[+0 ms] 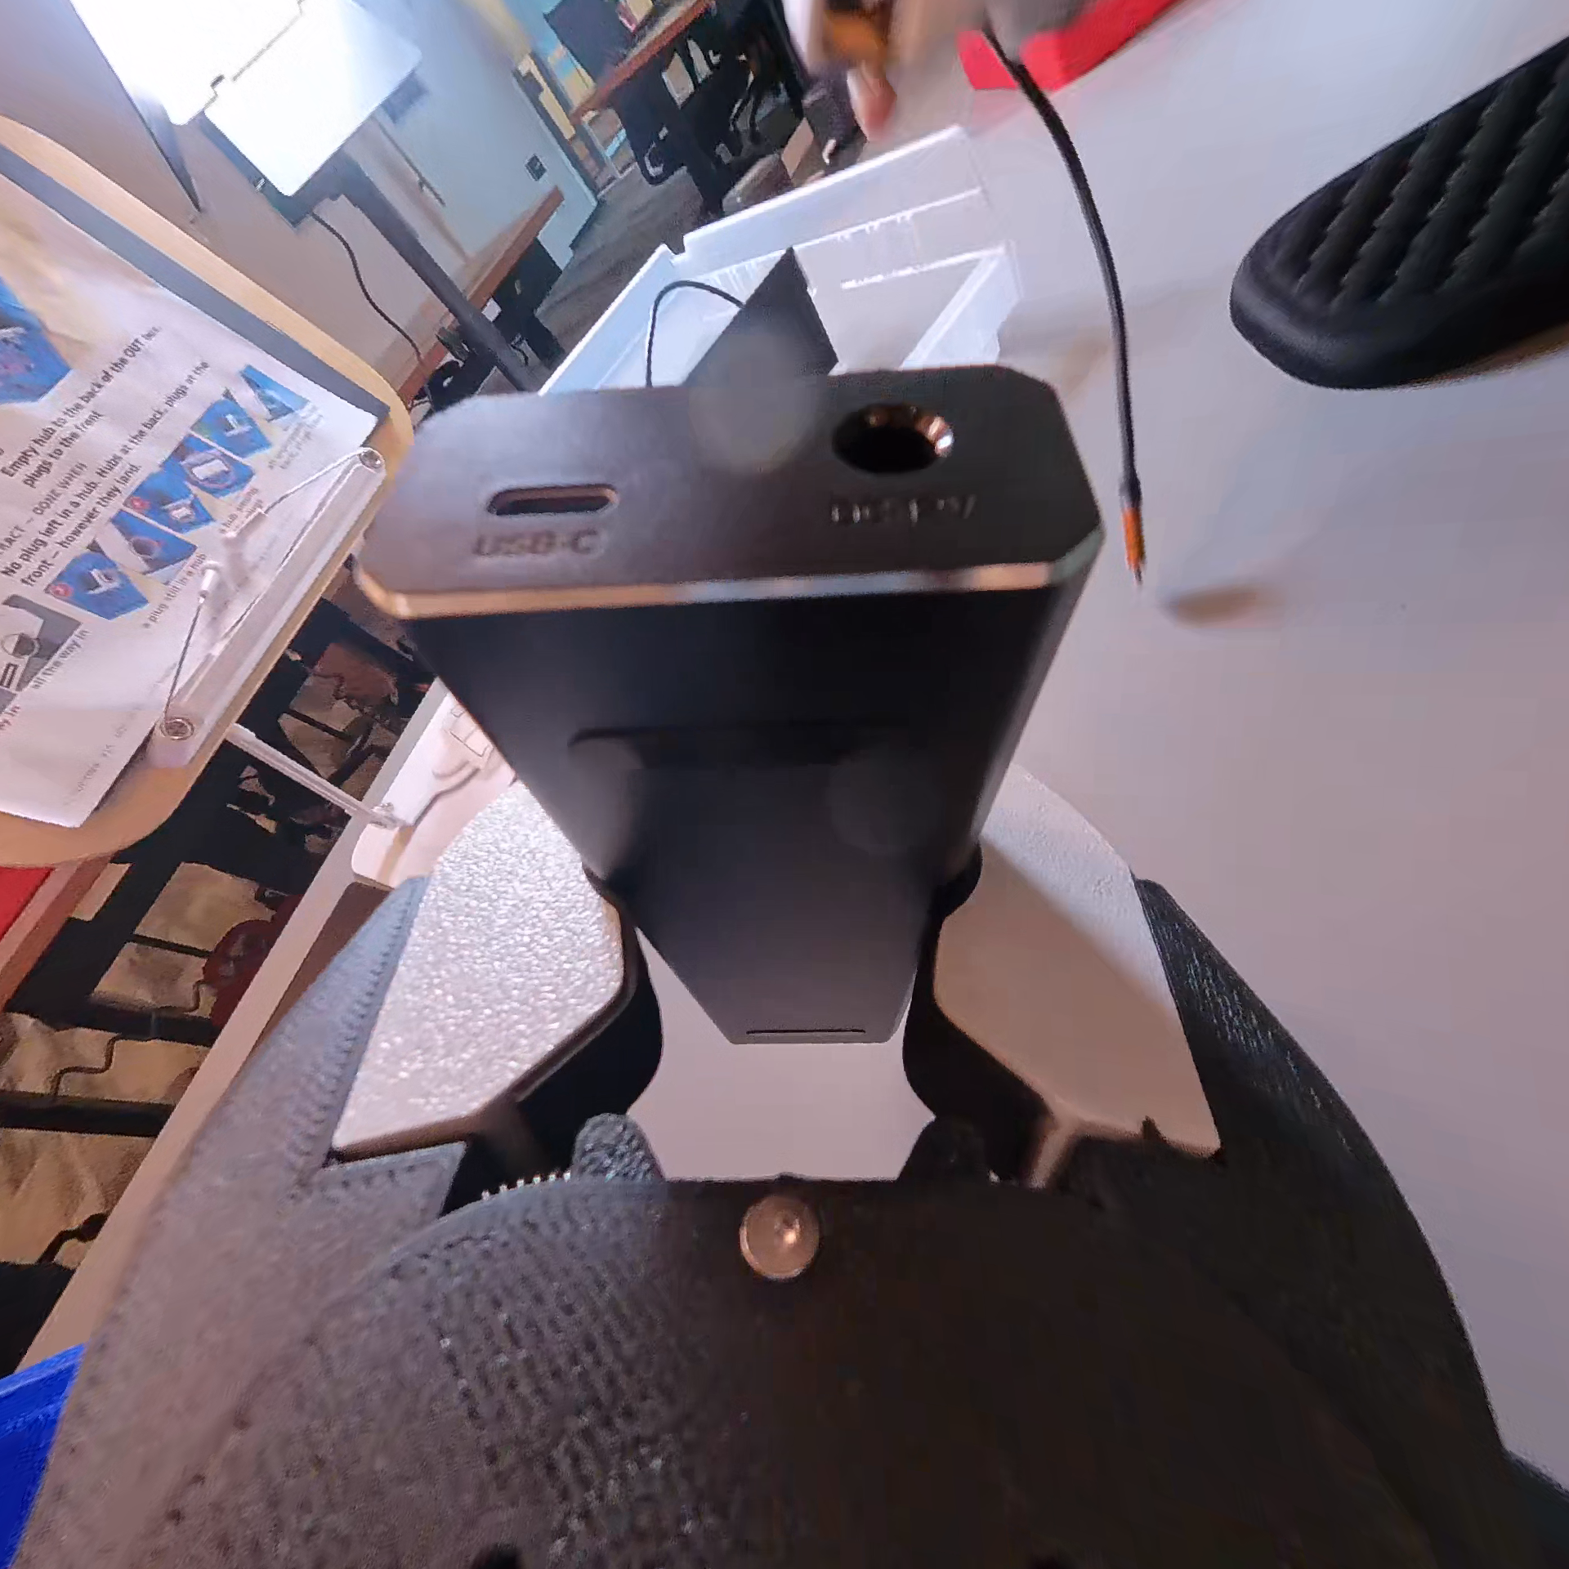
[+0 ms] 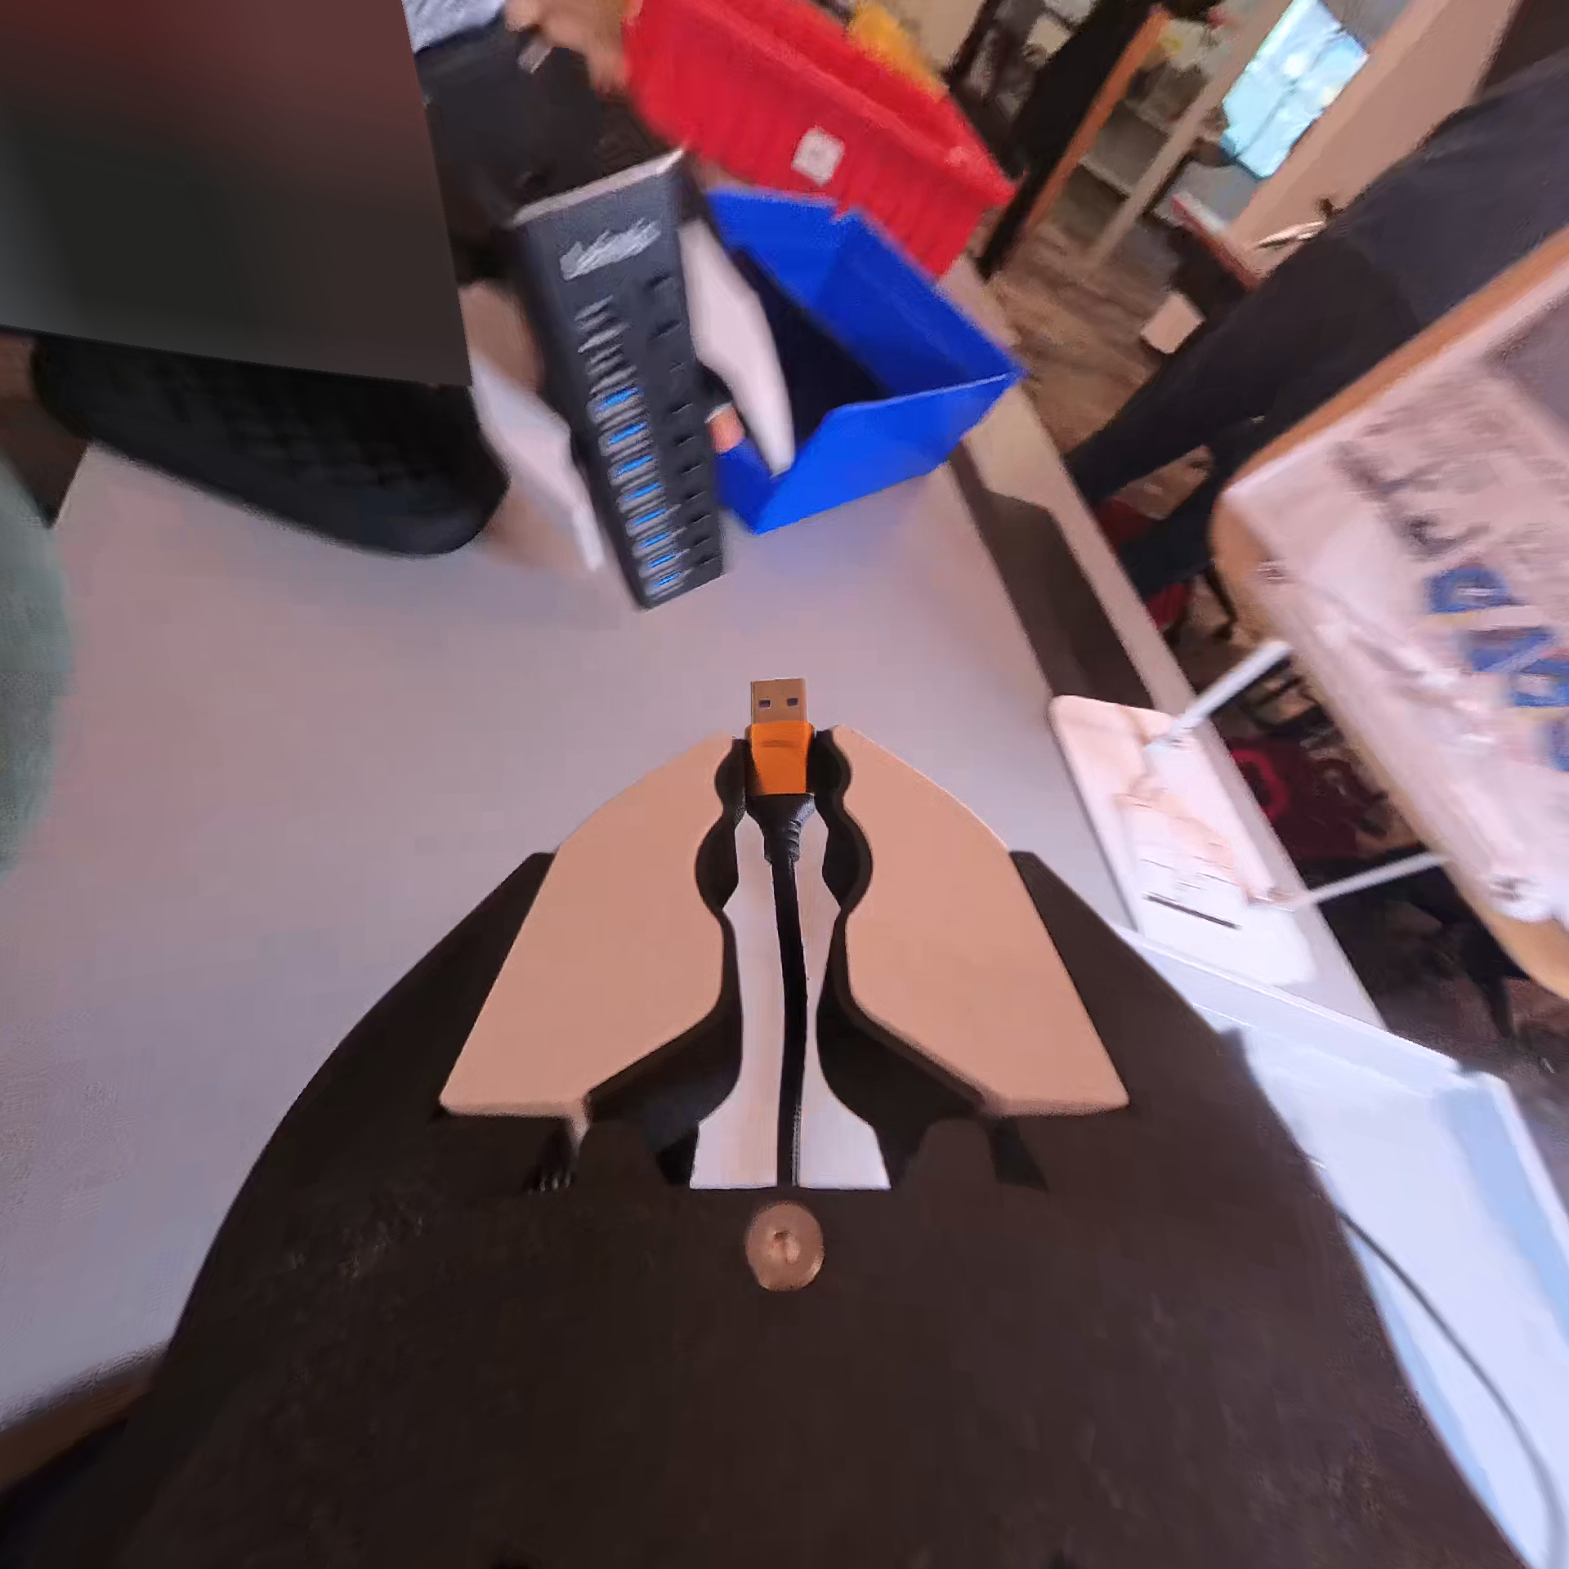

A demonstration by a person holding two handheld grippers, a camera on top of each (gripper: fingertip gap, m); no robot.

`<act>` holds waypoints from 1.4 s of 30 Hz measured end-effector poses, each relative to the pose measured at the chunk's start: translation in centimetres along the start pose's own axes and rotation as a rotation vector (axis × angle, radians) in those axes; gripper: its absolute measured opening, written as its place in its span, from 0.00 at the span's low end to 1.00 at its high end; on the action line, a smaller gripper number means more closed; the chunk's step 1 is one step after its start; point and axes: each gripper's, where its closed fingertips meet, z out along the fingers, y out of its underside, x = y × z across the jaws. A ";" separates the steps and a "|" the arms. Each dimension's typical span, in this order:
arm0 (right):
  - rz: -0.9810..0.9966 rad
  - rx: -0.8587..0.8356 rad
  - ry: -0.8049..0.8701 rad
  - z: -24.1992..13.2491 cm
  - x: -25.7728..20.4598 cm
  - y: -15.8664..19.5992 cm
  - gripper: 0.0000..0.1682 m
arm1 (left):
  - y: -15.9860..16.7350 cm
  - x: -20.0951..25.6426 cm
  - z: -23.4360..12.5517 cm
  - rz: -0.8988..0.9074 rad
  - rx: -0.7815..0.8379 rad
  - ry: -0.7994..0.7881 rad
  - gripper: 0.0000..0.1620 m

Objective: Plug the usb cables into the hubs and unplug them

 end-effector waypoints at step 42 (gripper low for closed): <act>0.242 0.142 -0.438 11.0 -10.7 -2.3 0.40 | -8.2 3.6 -0.8 -0.432 0.615 0.257 0.46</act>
